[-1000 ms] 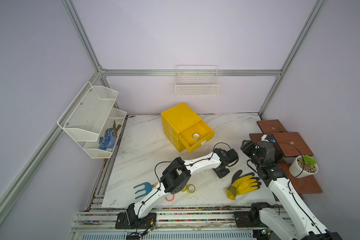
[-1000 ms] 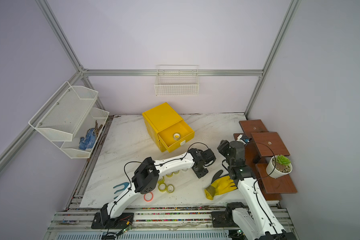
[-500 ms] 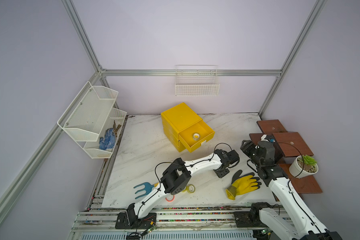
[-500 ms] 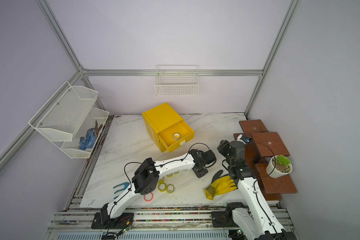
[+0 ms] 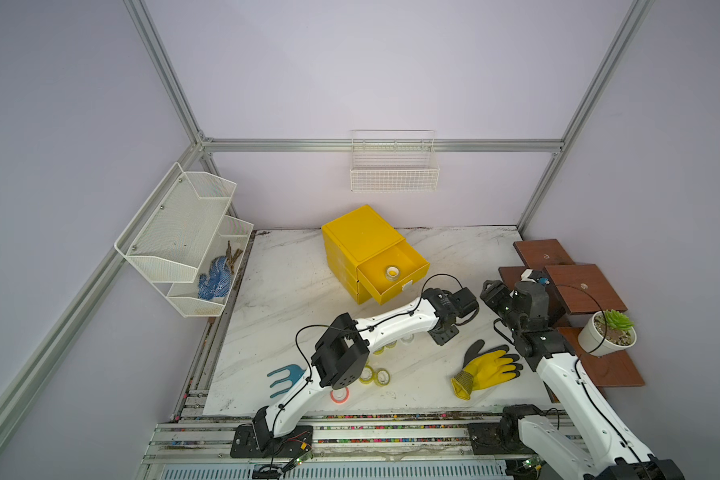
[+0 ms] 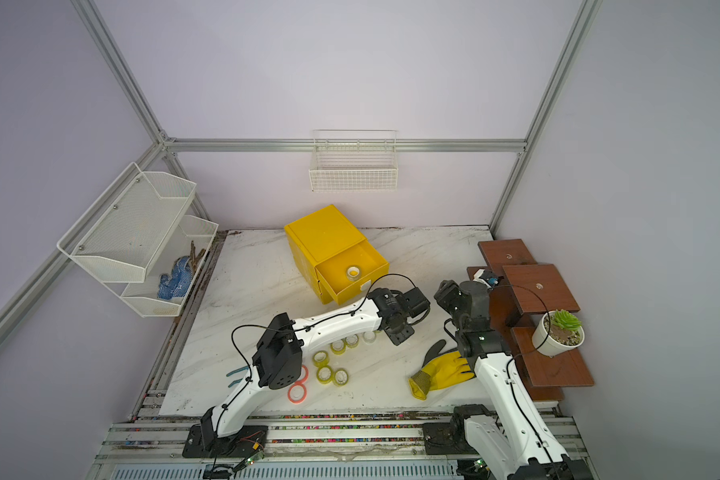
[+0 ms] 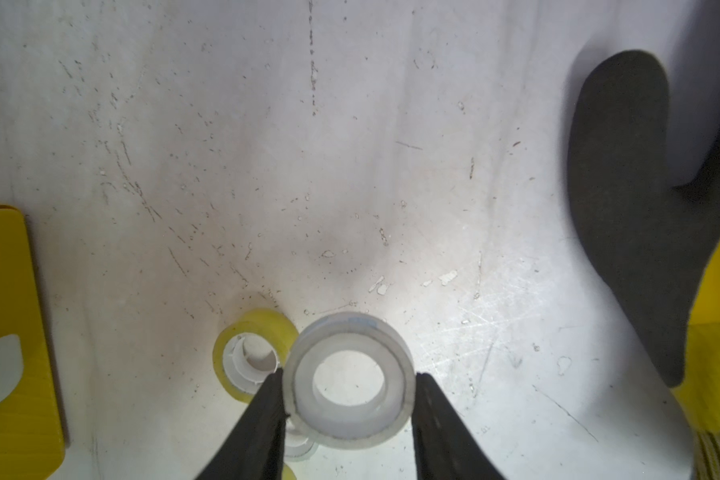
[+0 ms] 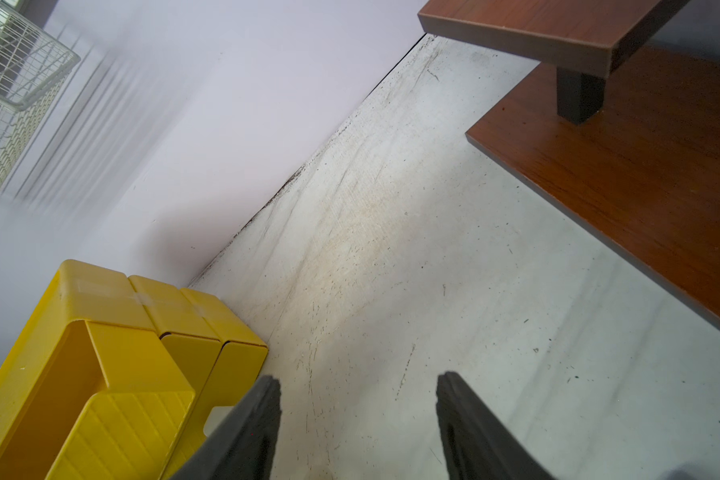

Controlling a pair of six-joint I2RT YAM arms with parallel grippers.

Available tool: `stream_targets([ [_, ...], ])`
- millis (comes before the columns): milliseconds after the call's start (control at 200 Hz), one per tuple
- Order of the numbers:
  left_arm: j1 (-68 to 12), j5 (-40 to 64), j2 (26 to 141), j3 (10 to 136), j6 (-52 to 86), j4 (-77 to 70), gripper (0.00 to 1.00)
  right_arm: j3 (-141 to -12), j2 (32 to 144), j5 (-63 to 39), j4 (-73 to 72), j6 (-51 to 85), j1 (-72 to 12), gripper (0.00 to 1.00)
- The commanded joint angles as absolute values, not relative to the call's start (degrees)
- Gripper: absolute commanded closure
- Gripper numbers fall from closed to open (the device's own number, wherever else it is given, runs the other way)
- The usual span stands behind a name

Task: Place the transparent tape into the drawer according to color
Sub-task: Pick up the tape from the drawer, then place the tape in the drawer.

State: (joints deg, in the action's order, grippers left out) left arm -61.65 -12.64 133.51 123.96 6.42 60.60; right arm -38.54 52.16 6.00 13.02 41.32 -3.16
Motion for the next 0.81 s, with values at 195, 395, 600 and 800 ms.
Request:
stream_targets([
  [195, -61.21, -15.65, 124.13, 125.07, 6.39, 61.26, 0.56, -39.2, 52.79, 5.49, 11.29, 41.66, -2.59, 0.35],
  [395, -60.02, -17.94, 117.6, 125.28, 6.92, 61.35, 0.56, -39.29, 53.07, 5.03, 11.08, 41.92, -2.54, 0.35],
  [600, -58.54, -19.67, 111.41, 127.54, 6.68, 61.71, 0.56, -39.12, 53.54, 4.7, 10.68, 42.1, -2.46, 0.35],
  [800, -52.35, -20.02, 109.51, 127.17, 7.31, 62.73, 0.56, -38.78, 53.96, 4.22, 10.1, 42.46, -2.42, 0.36],
])
